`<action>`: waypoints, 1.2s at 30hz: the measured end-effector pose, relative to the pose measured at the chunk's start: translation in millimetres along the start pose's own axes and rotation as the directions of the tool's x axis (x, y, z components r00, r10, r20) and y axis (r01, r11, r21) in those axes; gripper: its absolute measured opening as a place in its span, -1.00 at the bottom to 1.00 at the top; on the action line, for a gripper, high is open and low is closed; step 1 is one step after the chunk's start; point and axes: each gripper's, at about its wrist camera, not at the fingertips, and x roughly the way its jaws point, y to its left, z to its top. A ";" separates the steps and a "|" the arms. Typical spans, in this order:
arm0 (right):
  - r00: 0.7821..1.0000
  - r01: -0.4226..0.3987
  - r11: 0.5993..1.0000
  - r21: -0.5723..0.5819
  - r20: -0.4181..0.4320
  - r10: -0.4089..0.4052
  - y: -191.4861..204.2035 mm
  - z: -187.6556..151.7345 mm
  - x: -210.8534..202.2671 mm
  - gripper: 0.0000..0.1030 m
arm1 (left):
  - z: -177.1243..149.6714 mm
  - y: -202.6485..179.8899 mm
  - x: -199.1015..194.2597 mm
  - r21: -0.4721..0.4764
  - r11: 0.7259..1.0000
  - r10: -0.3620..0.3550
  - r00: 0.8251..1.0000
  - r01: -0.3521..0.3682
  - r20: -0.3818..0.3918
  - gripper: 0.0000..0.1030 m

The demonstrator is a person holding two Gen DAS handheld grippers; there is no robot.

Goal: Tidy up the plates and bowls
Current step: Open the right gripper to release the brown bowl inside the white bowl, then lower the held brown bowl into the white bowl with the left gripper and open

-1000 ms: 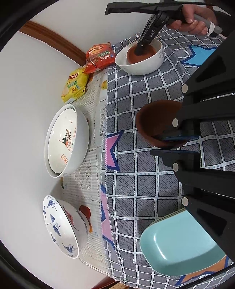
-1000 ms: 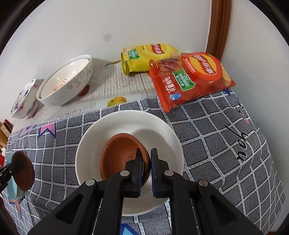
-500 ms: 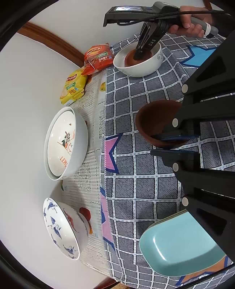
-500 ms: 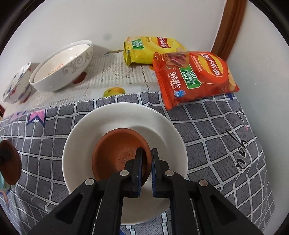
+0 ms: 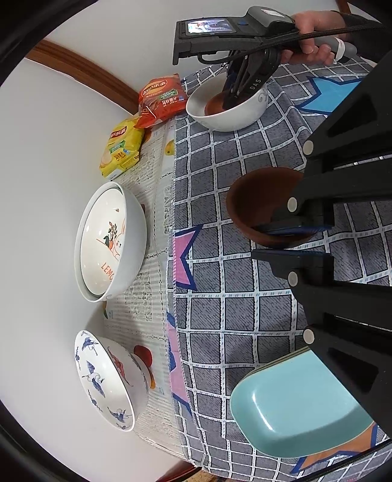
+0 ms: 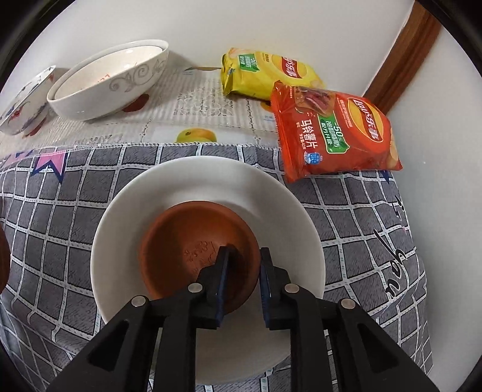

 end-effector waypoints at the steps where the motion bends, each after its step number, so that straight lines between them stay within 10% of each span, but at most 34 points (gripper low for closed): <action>1: 1.000 -0.003 1.000 -0.007 -0.002 0.003 0.3 0.0 0.0 -0.63 | 0.2 -0.9 -0.5 0.000 1.000 0.000 1.000 0.000 -0.001 -0.83; 36: 0.961 -0.210 0.950 0.229 0.229 0.157 -122.2 -94.9 -100.5 -0.34 | 20.0 -143.5 1.3 0.094 0.992 -0.089 0.996 0.088 -0.003 -0.83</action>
